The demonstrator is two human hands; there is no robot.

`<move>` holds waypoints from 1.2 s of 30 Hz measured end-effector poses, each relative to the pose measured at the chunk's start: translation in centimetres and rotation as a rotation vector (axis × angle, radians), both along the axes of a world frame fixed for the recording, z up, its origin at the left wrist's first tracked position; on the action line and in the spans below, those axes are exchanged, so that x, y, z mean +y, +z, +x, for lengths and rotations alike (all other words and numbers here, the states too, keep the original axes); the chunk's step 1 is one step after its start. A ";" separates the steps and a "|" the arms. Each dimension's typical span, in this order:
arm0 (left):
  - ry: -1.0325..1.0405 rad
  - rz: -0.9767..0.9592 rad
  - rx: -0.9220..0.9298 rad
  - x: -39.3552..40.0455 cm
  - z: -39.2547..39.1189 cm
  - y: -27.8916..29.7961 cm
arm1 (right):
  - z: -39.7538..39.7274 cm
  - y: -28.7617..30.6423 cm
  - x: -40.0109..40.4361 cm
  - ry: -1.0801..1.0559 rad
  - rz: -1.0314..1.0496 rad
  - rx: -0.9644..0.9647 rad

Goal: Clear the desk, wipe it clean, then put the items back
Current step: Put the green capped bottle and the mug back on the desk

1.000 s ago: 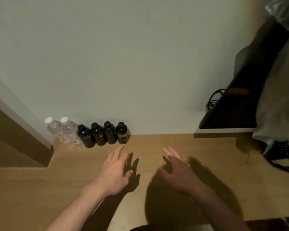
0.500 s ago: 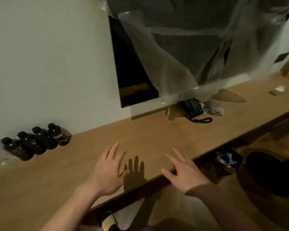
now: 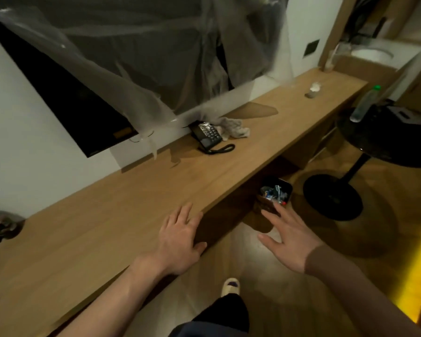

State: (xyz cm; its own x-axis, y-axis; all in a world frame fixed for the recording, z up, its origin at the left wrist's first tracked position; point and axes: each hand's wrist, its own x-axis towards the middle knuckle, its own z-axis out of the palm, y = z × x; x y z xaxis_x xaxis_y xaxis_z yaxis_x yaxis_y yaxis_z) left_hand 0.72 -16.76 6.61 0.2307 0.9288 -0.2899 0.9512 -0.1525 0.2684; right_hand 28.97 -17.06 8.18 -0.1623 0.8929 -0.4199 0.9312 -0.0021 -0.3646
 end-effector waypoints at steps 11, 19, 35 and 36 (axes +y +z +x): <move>-0.281 -0.027 -0.056 8.9 17.3 -0.5 | 15.1 -1.0 1.8 -0.246 0.020 -0.019; -0.301 -0.102 -0.088 17.0 27.3 -2.1 | 24.8 0.7 9.7 -0.265 -0.017 -0.065; -0.415 -0.012 -0.073 31.5 44.3 -0.2 | 41.4 0.5 19.5 -0.455 -0.011 -0.026; -0.410 -0.019 -0.075 31.9 45.0 -0.1 | 42.3 0.5 19.9 -0.459 -0.009 -0.014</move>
State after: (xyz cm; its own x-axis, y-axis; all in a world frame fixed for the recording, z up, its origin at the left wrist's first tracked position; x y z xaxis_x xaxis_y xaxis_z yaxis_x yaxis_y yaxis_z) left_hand 45.70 15.14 6.53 0.6015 0.7502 -0.2746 0.7903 -0.5089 0.3412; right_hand 71.23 2.80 8.70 0.2553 0.8674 -0.4271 0.8380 -0.4189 -0.3498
